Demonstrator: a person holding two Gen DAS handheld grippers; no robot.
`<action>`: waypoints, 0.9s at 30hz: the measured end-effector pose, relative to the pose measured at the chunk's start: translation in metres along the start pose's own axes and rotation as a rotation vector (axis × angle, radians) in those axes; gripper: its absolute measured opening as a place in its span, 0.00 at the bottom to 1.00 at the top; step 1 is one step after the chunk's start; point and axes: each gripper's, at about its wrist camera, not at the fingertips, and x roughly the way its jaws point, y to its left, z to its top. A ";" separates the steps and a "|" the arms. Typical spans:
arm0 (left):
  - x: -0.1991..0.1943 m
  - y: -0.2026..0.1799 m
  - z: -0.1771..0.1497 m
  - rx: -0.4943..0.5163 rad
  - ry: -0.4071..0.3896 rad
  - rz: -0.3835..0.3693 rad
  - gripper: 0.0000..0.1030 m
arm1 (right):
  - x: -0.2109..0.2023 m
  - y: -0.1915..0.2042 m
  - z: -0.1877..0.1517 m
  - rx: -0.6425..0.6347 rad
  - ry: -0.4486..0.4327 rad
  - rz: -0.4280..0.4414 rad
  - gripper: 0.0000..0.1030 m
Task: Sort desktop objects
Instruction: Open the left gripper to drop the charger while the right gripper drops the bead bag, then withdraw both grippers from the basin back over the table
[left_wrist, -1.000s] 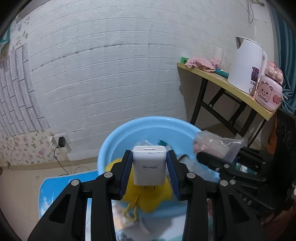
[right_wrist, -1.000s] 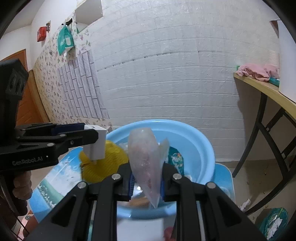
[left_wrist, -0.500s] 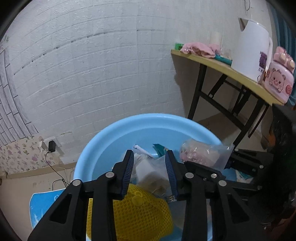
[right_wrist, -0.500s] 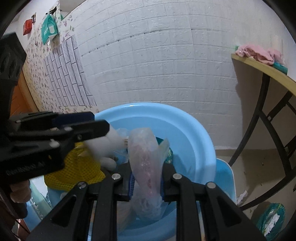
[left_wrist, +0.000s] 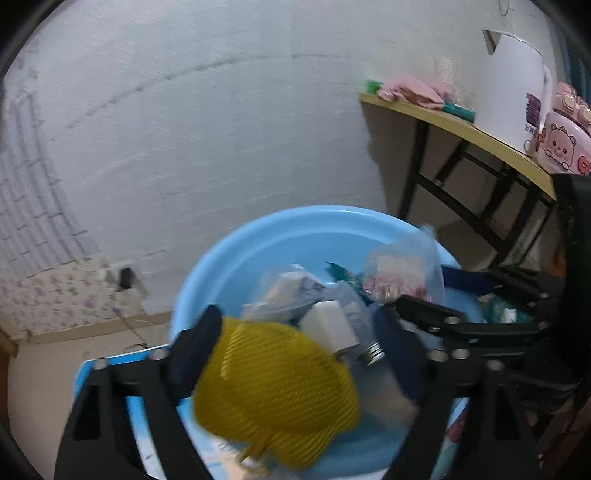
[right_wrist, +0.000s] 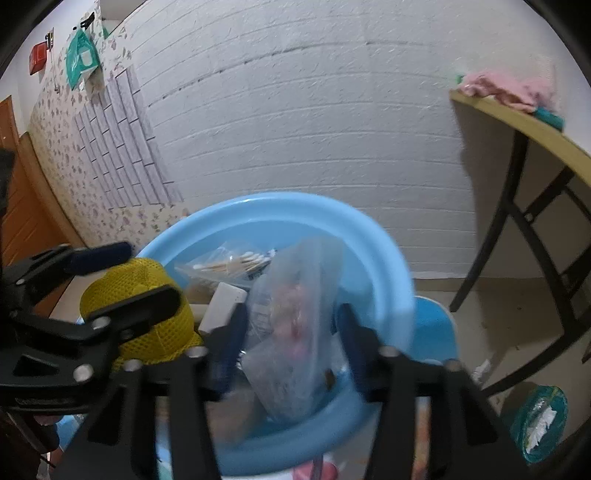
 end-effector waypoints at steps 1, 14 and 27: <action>-0.006 0.001 -0.003 0.001 -0.005 0.010 0.88 | -0.007 0.000 -0.002 0.001 -0.014 -0.003 0.57; -0.056 0.014 -0.043 -0.107 0.104 0.080 0.91 | -0.064 0.023 -0.029 0.031 -0.020 -0.025 0.57; -0.081 0.026 -0.118 -0.197 0.207 0.045 0.92 | -0.079 0.065 -0.082 0.038 0.088 -0.018 0.57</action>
